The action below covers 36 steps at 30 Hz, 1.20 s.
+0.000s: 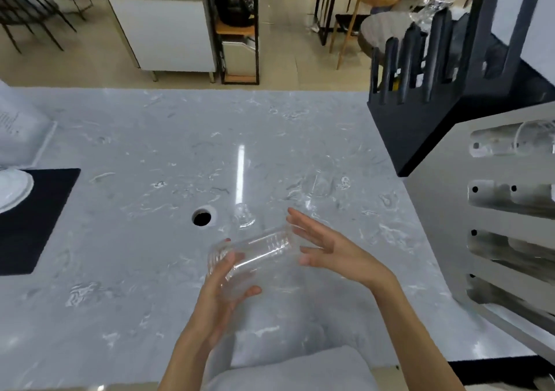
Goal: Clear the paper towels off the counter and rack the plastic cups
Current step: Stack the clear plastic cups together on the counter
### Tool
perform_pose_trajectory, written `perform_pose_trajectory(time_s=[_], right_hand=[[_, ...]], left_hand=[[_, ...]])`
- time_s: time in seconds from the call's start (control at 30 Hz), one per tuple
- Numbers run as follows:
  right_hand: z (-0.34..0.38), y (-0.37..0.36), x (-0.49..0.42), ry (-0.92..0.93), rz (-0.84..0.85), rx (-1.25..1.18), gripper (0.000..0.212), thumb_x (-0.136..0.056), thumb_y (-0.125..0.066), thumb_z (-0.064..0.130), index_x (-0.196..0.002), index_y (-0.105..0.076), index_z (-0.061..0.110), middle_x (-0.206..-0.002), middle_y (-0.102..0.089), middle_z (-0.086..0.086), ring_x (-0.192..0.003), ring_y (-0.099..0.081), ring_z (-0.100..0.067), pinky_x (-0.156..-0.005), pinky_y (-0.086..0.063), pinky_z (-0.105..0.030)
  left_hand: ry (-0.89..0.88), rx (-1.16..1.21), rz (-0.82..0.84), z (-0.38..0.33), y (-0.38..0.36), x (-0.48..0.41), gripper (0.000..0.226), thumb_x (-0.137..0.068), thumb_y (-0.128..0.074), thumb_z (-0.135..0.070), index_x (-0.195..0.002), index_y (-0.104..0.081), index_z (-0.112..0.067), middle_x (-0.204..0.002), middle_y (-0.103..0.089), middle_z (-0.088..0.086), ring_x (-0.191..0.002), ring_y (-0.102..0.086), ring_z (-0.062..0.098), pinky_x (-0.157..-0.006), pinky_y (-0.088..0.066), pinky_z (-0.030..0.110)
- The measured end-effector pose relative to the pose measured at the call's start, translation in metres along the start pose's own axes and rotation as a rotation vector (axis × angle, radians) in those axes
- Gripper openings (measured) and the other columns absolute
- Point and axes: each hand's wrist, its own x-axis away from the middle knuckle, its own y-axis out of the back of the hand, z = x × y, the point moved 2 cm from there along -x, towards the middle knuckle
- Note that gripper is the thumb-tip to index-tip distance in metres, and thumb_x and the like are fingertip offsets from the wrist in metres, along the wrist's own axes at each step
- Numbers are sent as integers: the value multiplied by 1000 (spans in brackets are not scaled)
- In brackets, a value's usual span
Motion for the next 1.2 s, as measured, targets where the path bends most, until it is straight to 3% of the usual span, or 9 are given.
perform_pose_trajectory(time_s=[0.2, 0.27, 0.4, 0.5, 0.57, 0.77, 0.93, 1.03, 1.2], right_hand=[[5, -35, -96, 39, 145, 509, 86, -93, -70, 29, -154, -15, 55, -168, 3, 21, -153, 16, -5, -119, -6, -34], [-1, -48, -125, -3, 118, 705, 86, -94, -68, 34, -156, -10, 50, -168, 11, 15, -152, 24, -15, -122, -4, -43], [-24, -74, -146, -4, 23, 769, 83, -94, -66, 32, -158, -14, 40, -164, 5, 11, -150, -21, -26, -114, -36, -48], [-42, -77, -132, 80, -83, 824, 69, -92, -65, 41, -147, -23, 48, -155, -13, 10, -114, -53, -18, -83, -52, -37], [-50, -67, -117, 121, -182, 826, 58, -91, -62, 46, -139, -31, 53, -145, -23, 17, -93, -56, -10, -70, -51, -28], [-74, -26, -54, -1, -502, 458, 56, -83, -72, 35, -119, -39, 62, -132, -34, 21, -106, -59, -4, -81, -52, -23], [-112, -10, -5, -308, -613, -396, 31, -98, -62, 24, -124, -51, 36, -121, -54, -10, -77, -73, -25, -65, -62, -32], [-139, -25, 31, -387, -673, -804, 49, -96, -61, 35, -138, -49, 12, -114, -55, -21, -88, -71, -39, -74, -64, -42], [-140, -44, 67, -294, -790, -1019, 62, -80, -71, 39, -135, -56, 16, -119, -58, -23, -105, -65, -44, -77, -64, -44]], left_hand=[[-178, 116, -217, -22, 64, 31, 30, -87, -68, -32, -116, -73, -34, -108, -71, -2, -94, -66, 25, -76, -56, 44], [-194, 162, -289, -24, 81, 37, 39, -86, -68, -32, -124, -70, -28, -108, -68, 2, -94, -65, 27, -76, -56, 43], [-215, 167, -380, -26, 100, 39, 47, -83, -69, -32, -129, -60, -24, -108, -64, 2, -88, -71, 23, -73, -59, 42], [-207, 143, -383, -24, 105, 32, 44, -80, -71, -34, -122, -60, -26, -101, -69, -1, -83, -76, 19, -72, -61, 41], [-177, 136, -356, -23, 103, 25, 45, -79, -73, -34, -121, -59, -24, -102, -68, -1, -84, -75, 19, -75, -61, 43], [-66, 9, -220, -24, 76, -4, 67, -66, -82, -44, -127, -60, -27, -107, -69, -1, -95, -74, 22, -85, -60, 47], [9, -100, -99, -21, 39, -27, 73, -65, -82, -49, -130, -60, -25, -112, -67, -1, -101, -71, 24, -89, -61, 48], [34, -193, -32, -16, 19, -33, 76, -68, -81, -51, -136, -55, -29, -130, -61, 2, -119, -64, 28, -93, -59, 51], [61, -393, 35, -3, -4, -27, 77, -64, -77, -61, -134, -47, -48, -137, -58, -1, -120, -63, 19, -92, -59, 41]])
